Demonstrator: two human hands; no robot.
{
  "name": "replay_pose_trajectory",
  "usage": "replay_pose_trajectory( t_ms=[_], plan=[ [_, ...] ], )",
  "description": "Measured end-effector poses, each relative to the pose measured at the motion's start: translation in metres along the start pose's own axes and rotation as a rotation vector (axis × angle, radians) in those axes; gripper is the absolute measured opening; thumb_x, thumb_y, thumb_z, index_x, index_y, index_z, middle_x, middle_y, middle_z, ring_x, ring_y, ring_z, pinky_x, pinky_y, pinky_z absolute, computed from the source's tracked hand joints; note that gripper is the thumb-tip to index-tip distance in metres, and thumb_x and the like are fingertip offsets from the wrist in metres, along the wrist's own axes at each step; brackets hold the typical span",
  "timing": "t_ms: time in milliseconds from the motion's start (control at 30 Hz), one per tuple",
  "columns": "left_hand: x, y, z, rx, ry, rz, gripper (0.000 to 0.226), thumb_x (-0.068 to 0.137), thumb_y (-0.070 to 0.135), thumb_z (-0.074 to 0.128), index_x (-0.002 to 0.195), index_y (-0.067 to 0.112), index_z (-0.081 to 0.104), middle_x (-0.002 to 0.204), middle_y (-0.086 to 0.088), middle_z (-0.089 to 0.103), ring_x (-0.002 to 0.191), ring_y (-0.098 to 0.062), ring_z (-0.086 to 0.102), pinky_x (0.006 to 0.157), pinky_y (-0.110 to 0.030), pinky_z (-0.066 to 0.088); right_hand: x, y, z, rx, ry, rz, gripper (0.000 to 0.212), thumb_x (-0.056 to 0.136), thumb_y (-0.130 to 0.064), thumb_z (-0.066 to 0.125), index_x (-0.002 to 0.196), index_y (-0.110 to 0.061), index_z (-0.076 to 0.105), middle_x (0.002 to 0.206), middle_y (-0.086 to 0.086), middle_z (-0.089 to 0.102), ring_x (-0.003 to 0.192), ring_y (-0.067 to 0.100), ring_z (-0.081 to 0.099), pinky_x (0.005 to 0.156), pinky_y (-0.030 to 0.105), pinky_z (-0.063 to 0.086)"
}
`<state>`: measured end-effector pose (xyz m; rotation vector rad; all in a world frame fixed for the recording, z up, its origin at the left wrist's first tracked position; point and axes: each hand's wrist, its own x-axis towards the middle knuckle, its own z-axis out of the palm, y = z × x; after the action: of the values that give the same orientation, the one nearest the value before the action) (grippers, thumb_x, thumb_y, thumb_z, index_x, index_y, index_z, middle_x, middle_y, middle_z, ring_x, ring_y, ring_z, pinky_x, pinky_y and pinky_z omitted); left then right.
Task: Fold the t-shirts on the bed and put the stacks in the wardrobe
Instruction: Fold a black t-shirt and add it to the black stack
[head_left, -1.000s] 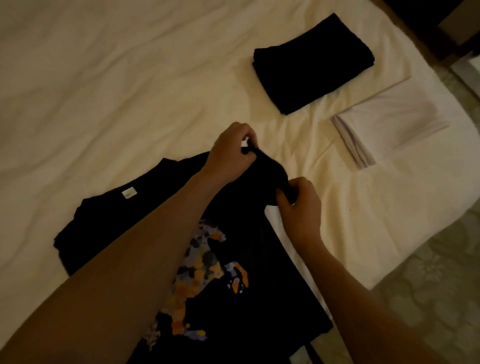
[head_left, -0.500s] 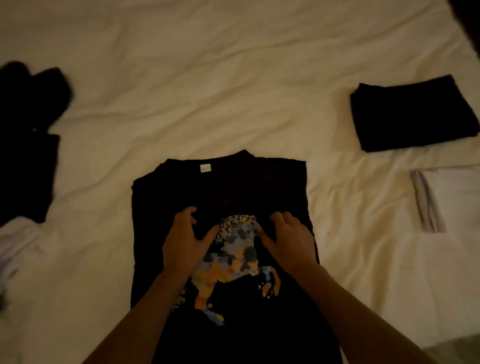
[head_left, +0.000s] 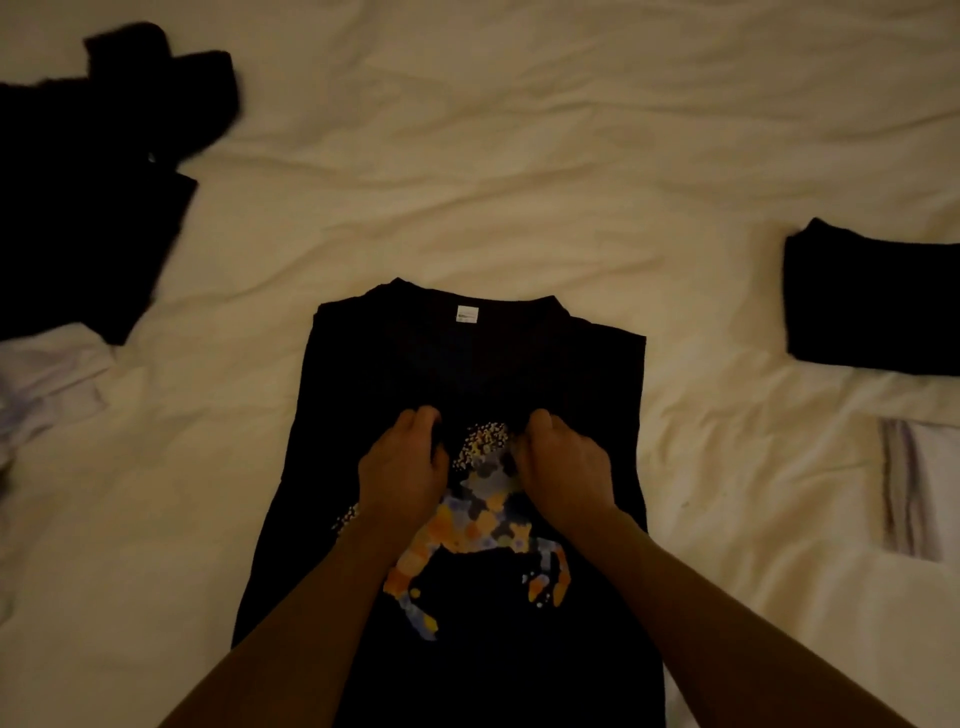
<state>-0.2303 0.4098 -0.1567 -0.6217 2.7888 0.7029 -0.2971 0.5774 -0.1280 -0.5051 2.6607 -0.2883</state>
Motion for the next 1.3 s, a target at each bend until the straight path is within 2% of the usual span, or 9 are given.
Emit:
replay_pose_trajectory(
  t_ms=[300, 433, 600, 733, 867, 1067, 1200, 1233, 1300],
  plan=[
    [0.011, -0.001, -0.002, -0.142, 0.04, 0.033, 0.032, 0.1, 0.025, 0.052, 0.131, 0.02, 0.052, 0.119, -0.005, 0.056, 0.094, -0.022, 0.059, 0.074, -0.036, 0.051, -0.004, -0.008, 0.024, 0.043, -0.13, 0.035, 0.02, 0.102, -0.029, 0.041, 0.108, -0.012, 0.048, 0.106, 0.008, 0.061, 0.089, 0.031, 0.063, 0.062, 0.033, 0.039],
    [0.013, 0.0, 0.004, 0.008, -0.1, 0.159, 0.053, 0.1, 0.041, 0.049, 0.149, 0.023, 0.037, 0.125, -0.003, 0.052, 0.107, -0.022, 0.057, 0.083, -0.033, 0.05, -0.002, -0.005, 0.019, 0.173, -0.093, 0.032, 0.025, 0.101, -0.04, 0.044, 0.109, -0.017, 0.048, 0.103, 0.002, 0.06, 0.085, 0.023, 0.061, 0.064, 0.032, 0.039],
    [0.031, -0.017, -0.018, -0.077, 0.007, 0.271, 0.052, 0.102, 0.037, 0.047, 0.152, 0.03, 0.034, 0.099, 0.003, 0.05, 0.08, -0.015, 0.053, 0.057, -0.029, 0.042, 0.018, 0.001, 0.004, 0.247, 0.033, -0.032, 0.042, 0.1, -0.038, 0.048, 0.139, -0.024, 0.04, 0.113, 0.005, 0.064, 0.093, 0.026, 0.065, 0.07, 0.036, 0.052],
    [0.059, -0.017, -0.028, 0.015, 0.006, 0.325, 0.03, 0.102, 0.035, 0.047, 0.131, 0.031, 0.054, 0.096, 0.002, 0.06, 0.083, -0.022, 0.062, 0.063, -0.037, 0.052, 0.046, -0.001, -0.002, 0.156, -0.015, -0.056, 0.033, 0.099, -0.04, 0.05, 0.129, -0.025, 0.046, 0.107, 0.006, 0.066, 0.092, 0.027, 0.065, 0.07, 0.036, 0.051],
    [0.062, -0.009, -0.025, 0.054, -0.029, 0.344, 0.019, 0.097, 0.04, 0.055, 0.113, 0.029, 0.051, 0.079, 0.013, 0.044, 0.073, -0.016, 0.057, 0.057, -0.031, 0.044, 0.057, -0.01, 0.0, 0.147, -0.014, 0.008, 0.017, 0.1, -0.036, 0.05, 0.108, -0.021, 0.051, 0.095, 0.003, 0.064, 0.085, 0.025, 0.063, 0.066, 0.035, 0.049],
    [0.068, 0.005, -0.024, -0.206, 0.135, 0.059, 0.05, 0.089, 0.054, 0.062, 0.129, 0.029, 0.045, 0.09, 0.01, 0.052, 0.08, -0.014, 0.058, 0.062, -0.033, 0.047, 0.058, -0.013, -0.002, 0.342, -0.142, -0.025, 0.033, 0.096, -0.03, 0.058, 0.125, -0.018, 0.046, 0.09, 0.0, 0.063, 0.082, 0.02, 0.063, 0.075, 0.04, 0.054],
    [0.095, -0.017, -0.049, -0.069, 0.375, 0.136, 0.057, 0.088, 0.046, 0.066, 0.135, 0.019, 0.05, 0.121, -0.009, 0.056, 0.115, -0.031, 0.048, 0.09, -0.044, 0.04, 0.076, 0.017, -0.031, 0.405, 0.321, 0.111, 0.047, 0.094, -0.034, 0.063, 0.134, -0.014, 0.049, 0.111, 0.006, 0.06, 0.101, 0.022, 0.058, 0.086, 0.039, 0.05],
    [0.109, -0.027, -0.06, 0.009, 0.348, 0.074, 0.058, 0.088, 0.05, 0.065, 0.135, 0.018, 0.051, 0.128, -0.012, 0.052, 0.121, -0.034, 0.044, 0.094, -0.046, 0.037, 0.085, 0.03, -0.039, 0.314, 0.388, 0.171, 0.053, 0.092, -0.039, 0.064, 0.135, -0.013, 0.048, 0.121, 0.01, 0.056, 0.11, 0.027, 0.053, 0.091, 0.041, 0.046],
    [0.135, -0.044, -0.079, 0.206, 0.15, -0.052, 0.062, 0.083, 0.067, 0.06, 0.124, 0.02, 0.055, 0.124, -0.013, 0.053, 0.117, -0.035, 0.045, 0.091, -0.044, 0.036, 0.102, 0.052, -0.051, 0.087, 0.236, 0.257, 0.058, 0.09, -0.051, 0.062, 0.133, -0.015, 0.048, 0.128, 0.012, 0.05, 0.119, 0.033, 0.046, 0.095, 0.045, 0.039]
  ],
)
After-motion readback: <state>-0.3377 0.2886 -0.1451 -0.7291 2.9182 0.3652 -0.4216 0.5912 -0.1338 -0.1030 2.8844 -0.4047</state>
